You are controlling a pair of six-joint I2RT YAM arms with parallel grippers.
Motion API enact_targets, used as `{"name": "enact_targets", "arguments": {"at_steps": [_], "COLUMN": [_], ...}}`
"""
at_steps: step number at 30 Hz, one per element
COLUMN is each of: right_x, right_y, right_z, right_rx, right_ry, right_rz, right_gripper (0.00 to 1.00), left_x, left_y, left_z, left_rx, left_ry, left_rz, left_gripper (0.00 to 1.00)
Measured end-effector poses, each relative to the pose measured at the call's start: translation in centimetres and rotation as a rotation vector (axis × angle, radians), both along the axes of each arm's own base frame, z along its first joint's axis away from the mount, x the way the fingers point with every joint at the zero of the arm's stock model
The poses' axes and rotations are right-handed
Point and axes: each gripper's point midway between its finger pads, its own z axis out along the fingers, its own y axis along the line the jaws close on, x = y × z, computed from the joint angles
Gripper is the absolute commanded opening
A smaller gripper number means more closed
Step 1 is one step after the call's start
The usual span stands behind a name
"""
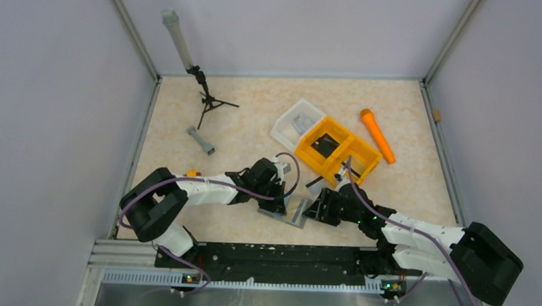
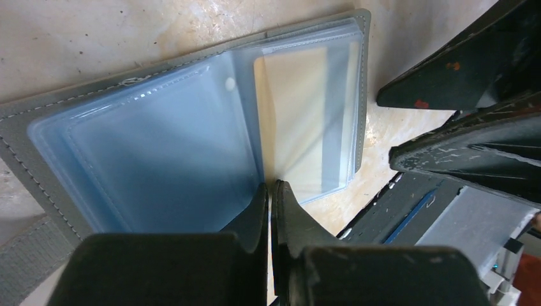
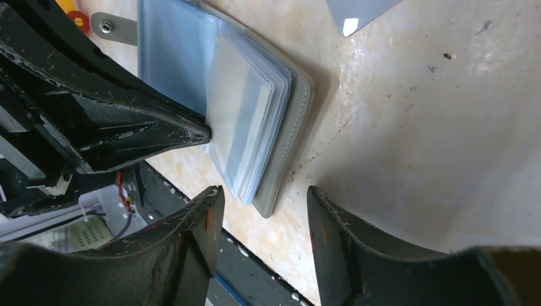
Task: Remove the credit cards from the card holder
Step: Remove the credit card from the card holder.
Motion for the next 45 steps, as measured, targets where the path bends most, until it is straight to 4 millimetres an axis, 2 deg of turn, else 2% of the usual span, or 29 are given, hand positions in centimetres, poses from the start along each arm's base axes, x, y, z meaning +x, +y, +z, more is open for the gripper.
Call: {"name": "enact_targets", "arguments": {"at_steps": [11,18,23,27,34,36,39,45], "right_x": [0.1,-0.1,0.1,0.2,0.2,0.2,0.1,0.2], "right_y": [1.5,1.5,1.6,1.6,1.6,1.6,1.6,1.5], "right_z": [-0.5,-0.7,0.1,0.4,0.2,-0.1,-0.6,-1.0], "right_rx": [0.105,0.168,0.193,0.198,0.192,0.187,0.175,0.165], "right_ry": [0.037,0.053,0.034,0.023,0.028,0.034,0.045,0.049], "right_rz": [-0.048,-0.073,-0.079,-0.084,-0.083,-0.082,-0.081,-0.082], "right_gripper": [0.42,0.30,0.15,0.14,0.19,0.15,0.00,0.00], "left_x": [0.0,-0.1,-0.1,-0.1,-0.1,-0.1,-0.1,-0.1], "left_y": [-0.1,-0.4,-0.4,-0.5,-0.5,-0.6,-0.6,-0.5], "left_z": [-0.2,-0.2,-0.2,-0.2,-0.2,-0.2,-0.2,-0.2], "left_rx": [-0.124,-0.158,-0.168,-0.174,-0.175,-0.177,-0.179,-0.182], "left_ry": [0.067,0.090,0.093,0.100,0.100,0.100,0.103,0.108], "left_rz": [0.021,0.018,0.017,0.015,0.014,0.013,0.012,0.016], "left_gripper": [0.00,0.00,0.00,0.00,0.00,0.00,0.00,0.00]}}
